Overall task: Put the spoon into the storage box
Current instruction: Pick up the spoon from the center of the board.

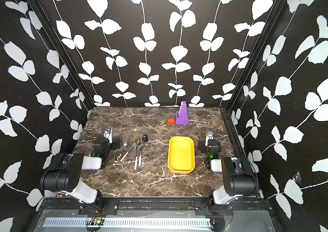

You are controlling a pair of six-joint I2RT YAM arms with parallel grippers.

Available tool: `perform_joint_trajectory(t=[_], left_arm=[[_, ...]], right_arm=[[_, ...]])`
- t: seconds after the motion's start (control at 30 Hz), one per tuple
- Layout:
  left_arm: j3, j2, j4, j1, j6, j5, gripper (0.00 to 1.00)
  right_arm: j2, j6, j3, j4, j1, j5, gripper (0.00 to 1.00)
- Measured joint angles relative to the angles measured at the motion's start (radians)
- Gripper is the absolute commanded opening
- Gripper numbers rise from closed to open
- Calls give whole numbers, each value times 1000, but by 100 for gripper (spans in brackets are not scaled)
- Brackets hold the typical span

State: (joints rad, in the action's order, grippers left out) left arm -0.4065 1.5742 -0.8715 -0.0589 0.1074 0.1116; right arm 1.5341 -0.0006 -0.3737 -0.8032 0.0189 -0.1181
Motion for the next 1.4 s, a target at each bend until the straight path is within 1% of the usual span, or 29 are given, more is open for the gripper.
perform_joint_trajectory(t=[0.67,0.8,0.87,0.93,1.0,1.1,1.2,1.27,1.3,1.33,1.4], left_arm=[[0,0,0,0,0,1,99],[3,-21,14,0,-12,39,98],[3,-94,81,0,-19,59,98],[2,-211,164,0,-33,71,98],[-7,-349,233,0,-58,74,98],[-52,-498,367,0,-122,87,98],[-117,-589,526,0,-225,137,99],[-152,-625,645,0,-326,201,99],[-164,-641,710,2,-386,235,99],[-167,-650,750,5,-418,253,98],[-167,-667,833,14,-471,260,98]], right_arm=[[0,0,0,0,-1,4,99],[0,2,0,-2,-16,31,99],[0,9,0,-5,-23,32,99],[-13,29,0,8,-25,2,99],[-72,48,-10,97,-25,-41,99],[-209,106,-69,252,-26,-90,99],[-358,185,-141,354,-27,-99,99],[-425,231,-186,404,-27,-93,99],[-452,273,-204,426,-27,-99,99],[-471,316,-215,447,-27,-109,99],[-502,400,-224,499,-32,-117,99]])
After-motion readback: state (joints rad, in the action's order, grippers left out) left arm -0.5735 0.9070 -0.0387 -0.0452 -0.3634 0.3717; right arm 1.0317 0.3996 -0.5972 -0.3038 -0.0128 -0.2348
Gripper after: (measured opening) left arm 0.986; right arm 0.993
